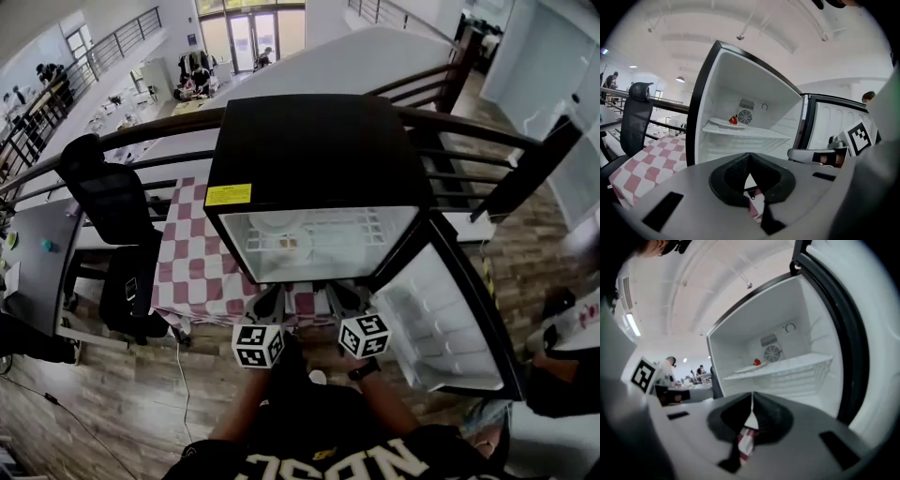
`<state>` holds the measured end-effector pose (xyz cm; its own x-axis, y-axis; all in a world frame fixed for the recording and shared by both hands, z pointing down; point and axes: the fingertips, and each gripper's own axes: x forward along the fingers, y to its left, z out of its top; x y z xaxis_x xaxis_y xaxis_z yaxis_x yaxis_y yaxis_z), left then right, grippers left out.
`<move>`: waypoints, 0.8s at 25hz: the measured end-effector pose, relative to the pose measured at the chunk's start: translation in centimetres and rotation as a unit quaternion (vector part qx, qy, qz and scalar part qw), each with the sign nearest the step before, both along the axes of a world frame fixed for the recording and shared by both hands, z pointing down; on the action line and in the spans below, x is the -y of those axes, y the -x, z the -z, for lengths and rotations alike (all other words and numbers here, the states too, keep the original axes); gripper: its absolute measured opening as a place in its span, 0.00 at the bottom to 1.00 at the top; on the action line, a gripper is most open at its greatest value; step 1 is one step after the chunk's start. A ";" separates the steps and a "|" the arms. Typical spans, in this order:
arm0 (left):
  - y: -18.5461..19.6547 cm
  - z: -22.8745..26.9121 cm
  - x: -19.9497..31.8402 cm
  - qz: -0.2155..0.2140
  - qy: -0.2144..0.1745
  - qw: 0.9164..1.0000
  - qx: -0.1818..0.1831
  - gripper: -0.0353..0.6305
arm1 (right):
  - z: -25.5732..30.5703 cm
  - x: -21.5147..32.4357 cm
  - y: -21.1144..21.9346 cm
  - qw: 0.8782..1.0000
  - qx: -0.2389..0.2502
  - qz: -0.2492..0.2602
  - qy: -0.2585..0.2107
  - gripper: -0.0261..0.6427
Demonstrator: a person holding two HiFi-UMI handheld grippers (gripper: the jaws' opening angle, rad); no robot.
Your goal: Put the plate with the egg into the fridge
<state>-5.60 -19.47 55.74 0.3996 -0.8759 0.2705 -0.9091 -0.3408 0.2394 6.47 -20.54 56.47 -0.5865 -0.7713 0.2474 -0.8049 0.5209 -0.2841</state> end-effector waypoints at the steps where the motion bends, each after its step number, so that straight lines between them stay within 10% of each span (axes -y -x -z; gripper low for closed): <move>1: 0.0 0.5 -0.4 0.001 -0.005 1.000 -0.002 0.09 | 0.4 -0.4 -0.3 1.000 0.003 -0.001 -0.002 0.08; 20: -0.8 3.1 -5.5 -0.005 -0.041 0.999 0.021 0.09 | 5.7 -5.5 -1.7 0.997 -0.039 -0.007 -0.060 0.07</move>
